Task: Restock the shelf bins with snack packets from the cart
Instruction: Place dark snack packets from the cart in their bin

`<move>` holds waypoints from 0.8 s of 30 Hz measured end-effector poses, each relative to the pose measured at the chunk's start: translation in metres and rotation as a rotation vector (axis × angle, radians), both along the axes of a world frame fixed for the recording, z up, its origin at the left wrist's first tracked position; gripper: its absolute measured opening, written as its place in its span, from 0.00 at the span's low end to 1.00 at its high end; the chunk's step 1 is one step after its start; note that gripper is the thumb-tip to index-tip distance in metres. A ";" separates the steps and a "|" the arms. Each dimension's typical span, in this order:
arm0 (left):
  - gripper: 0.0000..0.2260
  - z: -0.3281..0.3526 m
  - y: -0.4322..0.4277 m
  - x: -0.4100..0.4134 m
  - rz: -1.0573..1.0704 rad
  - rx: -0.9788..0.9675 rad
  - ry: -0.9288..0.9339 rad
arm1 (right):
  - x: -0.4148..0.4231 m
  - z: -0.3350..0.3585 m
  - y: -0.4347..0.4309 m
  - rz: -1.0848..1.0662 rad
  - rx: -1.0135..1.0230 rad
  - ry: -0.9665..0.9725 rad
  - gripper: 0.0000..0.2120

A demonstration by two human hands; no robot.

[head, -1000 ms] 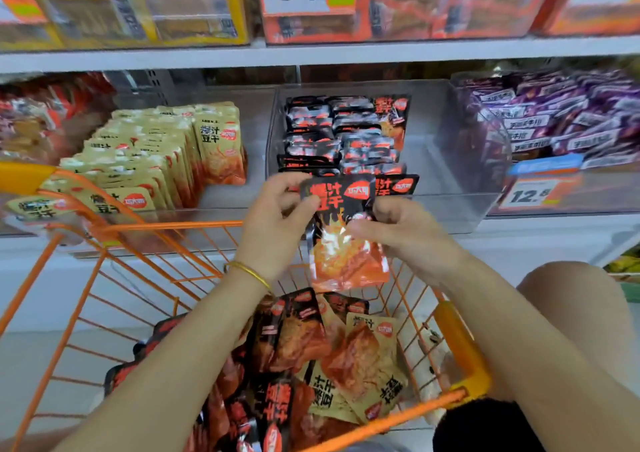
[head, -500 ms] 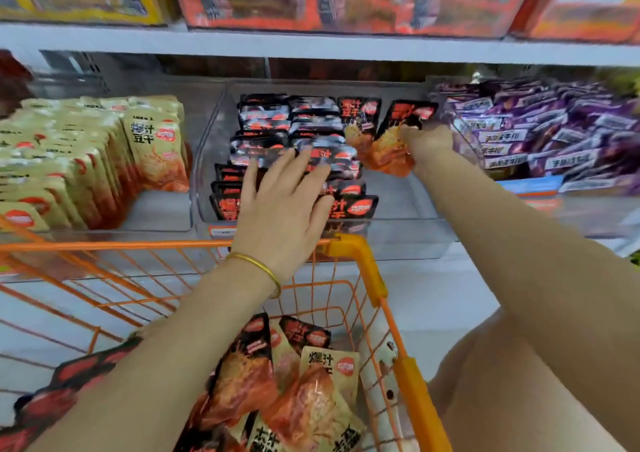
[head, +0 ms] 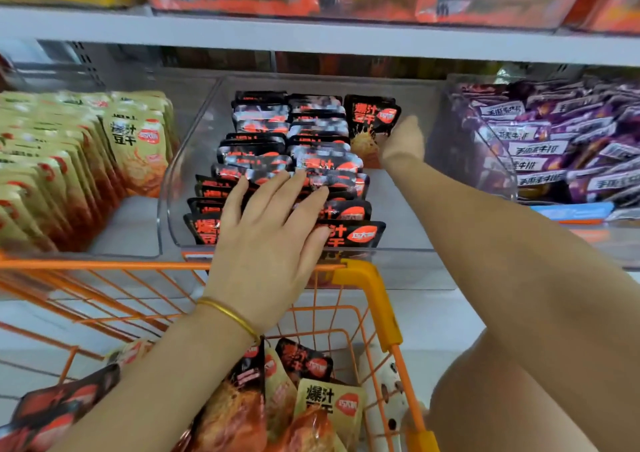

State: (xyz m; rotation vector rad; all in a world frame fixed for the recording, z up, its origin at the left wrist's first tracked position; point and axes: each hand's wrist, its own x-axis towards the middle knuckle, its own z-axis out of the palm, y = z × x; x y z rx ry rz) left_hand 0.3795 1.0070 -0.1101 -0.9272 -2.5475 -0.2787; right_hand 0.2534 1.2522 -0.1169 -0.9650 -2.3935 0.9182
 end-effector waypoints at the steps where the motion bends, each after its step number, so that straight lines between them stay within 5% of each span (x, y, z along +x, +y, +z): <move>1: 0.21 0.000 0.000 0.000 -0.004 0.002 -0.001 | -0.002 0.000 -0.001 -0.002 -0.002 0.010 0.17; 13: 0.19 0.013 -0.027 0.002 -0.174 0.126 -0.039 | 0.034 0.030 -0.025 0.048 -0.048 0.024 0.27; 16: 0.16 0.030 -0.055 0.011 -0.223 0.159 0.020 | 0.080 0.062 -0.050 0.221 0.059 0.240 0.11; 19: 0.14 0.037 -0.088 0.026 -0.246 0.138 -0.051 | 0.146 0.080 -0.100 0.574 0.058 0.355 0.09; 21: 0.14 0.030 -0.106 0.034 -0.240 0.109 -0.160 | 0.188 0.079 -0.140 0.871 0.026 0.202 0.07; 24: 0.13 0.007 -0.117 0.040 -0.218 0.028 -0.332 | 0.212 0.044 -0.184 1.175 0.315 -0.316 0.06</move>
